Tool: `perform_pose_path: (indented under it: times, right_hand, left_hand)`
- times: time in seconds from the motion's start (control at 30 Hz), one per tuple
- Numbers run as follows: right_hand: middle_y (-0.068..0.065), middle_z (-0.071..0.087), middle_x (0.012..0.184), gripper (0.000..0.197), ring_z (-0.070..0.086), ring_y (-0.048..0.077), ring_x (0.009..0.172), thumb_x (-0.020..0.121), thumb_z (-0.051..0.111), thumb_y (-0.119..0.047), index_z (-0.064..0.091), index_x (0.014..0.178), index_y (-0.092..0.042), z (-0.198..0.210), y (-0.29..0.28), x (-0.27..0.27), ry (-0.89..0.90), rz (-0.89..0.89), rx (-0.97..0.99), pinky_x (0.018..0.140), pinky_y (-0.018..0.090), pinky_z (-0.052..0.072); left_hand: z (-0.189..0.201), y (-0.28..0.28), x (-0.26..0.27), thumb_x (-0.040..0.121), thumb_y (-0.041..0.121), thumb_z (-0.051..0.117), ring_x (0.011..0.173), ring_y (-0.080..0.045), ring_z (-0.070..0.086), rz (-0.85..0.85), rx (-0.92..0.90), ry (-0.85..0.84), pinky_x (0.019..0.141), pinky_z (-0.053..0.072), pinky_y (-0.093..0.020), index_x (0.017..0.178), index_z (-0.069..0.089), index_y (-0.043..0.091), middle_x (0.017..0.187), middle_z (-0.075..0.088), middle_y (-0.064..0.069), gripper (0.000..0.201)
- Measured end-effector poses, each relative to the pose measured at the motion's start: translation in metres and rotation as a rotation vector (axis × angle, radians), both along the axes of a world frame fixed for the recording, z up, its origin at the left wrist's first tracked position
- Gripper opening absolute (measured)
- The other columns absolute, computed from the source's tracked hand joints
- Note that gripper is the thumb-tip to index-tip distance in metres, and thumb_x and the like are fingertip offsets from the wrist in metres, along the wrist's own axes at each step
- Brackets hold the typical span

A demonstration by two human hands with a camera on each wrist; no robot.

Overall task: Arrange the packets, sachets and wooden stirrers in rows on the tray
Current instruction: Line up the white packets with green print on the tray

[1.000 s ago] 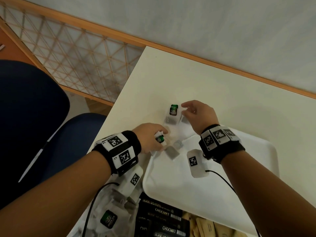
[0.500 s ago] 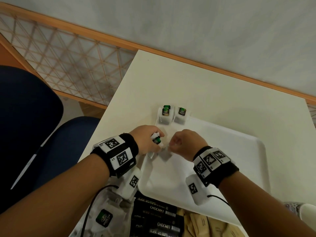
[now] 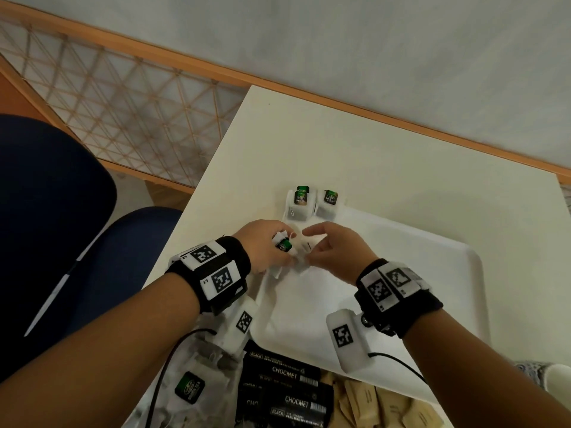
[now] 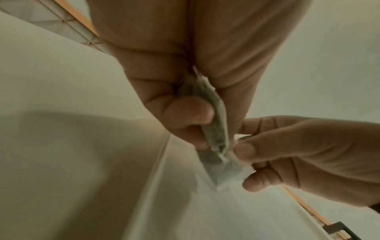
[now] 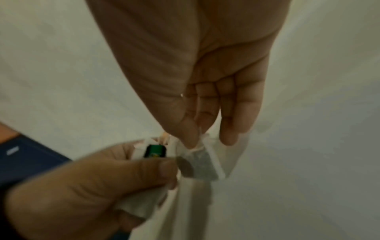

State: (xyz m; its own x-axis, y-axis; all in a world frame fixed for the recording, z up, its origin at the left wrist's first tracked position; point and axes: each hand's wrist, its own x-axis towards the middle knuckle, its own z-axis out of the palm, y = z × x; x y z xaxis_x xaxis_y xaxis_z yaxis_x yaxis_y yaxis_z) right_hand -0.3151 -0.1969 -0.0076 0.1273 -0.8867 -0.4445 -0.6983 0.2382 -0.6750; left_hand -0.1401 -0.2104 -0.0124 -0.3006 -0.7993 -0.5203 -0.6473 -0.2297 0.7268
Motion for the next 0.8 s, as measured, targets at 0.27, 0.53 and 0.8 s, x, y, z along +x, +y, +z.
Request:
perform_pose_path:
  times: [0.27, 0.53, 0.8]
  right_hand:
    - [-0.004, 0.056, 0.061, 0.038, 0.055, 0.011, 0.059, 0.076, 0.067, 0.004, 0.064, 0.099, -0.026, 0.021, -0.008, -0.007, -0.3, -0.056, -0.026, 0.077, 0.041, 0.056]
    - [-0.01, 0.07, 0.071, 0.028, 0.064, 0.016, 0.068, 0.083, 0.062, 0.006, 0.069, 0.088, -0.02, 0.035, -0.009, -0.011, -0.427, -0.038, -0.036, 0.077, 0.031, 0.057]
    - [-0.007, 0.058, 0.084, 0.055, 0.06, 0.008, 0.075, 0.08, 0.062, 0.006, 0.068, 0.1, -0.045, 0.044, -0.009, -0.011, -0.162, 0.346, -0.259, 0.078, 0.021, 0.051]
  left_hand:
    - [0.003, -0.005, 0.0, 0.079, 0.018, 0.076, 0.053, -0.01, 0.051, 0.13, 0.088, 0.289, 0.041, 0.042, -0.018, 0.093, 0.067, 0.012, 0.068, 0.059, -0.003, 0.017]
    - [0.0, -0.006, -0.001, 0.085, 0.013, 0.069, 0.053, -0.017, 0.049, 0.176, 0.02, 0.304, 0.039, 0.04, -0.02, 0.093, 0.065, 0.002, 0.062, 0.056, -0.005, 0.014]
    - [0.006, -0.005, 0.0, 0.09, 0.001, 0.052, 0.049, -0.01, 0.053, 0.136, 0.057, 0.313, 0.042, 0.041, -0.02, 0.078, 0.062, 0.019, 0.058, 0.059, -0.001, 0.024]
